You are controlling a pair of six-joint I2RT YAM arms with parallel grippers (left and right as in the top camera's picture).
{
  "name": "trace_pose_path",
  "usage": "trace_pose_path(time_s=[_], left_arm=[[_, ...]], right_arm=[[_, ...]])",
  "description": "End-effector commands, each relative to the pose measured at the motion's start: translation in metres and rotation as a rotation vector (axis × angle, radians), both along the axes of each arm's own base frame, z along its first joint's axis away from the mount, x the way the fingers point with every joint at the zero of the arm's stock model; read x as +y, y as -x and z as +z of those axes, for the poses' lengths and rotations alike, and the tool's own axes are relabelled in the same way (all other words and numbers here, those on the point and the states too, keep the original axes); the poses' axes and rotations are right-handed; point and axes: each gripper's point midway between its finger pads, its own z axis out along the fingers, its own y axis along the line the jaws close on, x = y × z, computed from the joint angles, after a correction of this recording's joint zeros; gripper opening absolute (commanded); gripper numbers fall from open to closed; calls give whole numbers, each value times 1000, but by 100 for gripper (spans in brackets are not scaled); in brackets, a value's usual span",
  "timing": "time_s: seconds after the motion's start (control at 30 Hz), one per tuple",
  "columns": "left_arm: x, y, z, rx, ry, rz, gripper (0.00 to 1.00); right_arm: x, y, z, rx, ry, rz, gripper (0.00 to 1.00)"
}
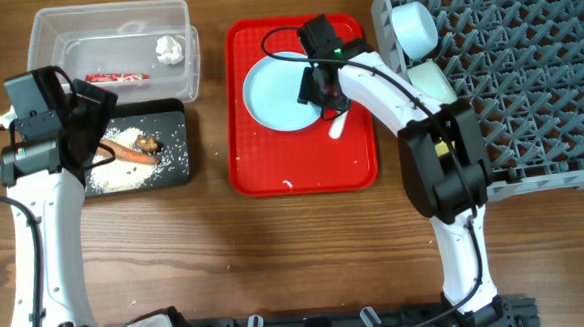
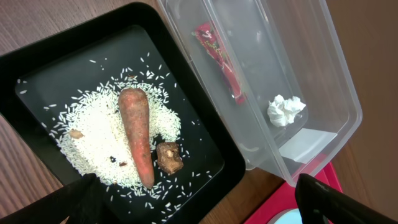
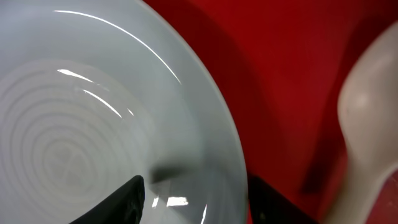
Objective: Sort waste into correct bins and load items into the dishwasher rack
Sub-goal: 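Move the right gripper to the light-blue plate and grasp its rim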
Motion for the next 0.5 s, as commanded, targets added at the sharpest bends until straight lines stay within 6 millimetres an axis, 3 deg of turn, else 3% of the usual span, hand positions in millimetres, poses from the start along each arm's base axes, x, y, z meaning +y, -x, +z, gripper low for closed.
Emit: trace_pose_path(time_s=[0.0,0.23,0.37,0.47], left_arm=[[1,-1,5,-8,-8,-16,100],[1,-1,5,-8,-8,-16,100],[1,-1,5,-8,-8,-16,100],[1,-1,5,-8,-8,-16,100]], right_arm=[[6,6,-14,35,-18,4,55],[9,7,-14,36,-25,31,29],[10,8,-14,40,-32,35,4],[12,5,-5,20,-33,68,4]])
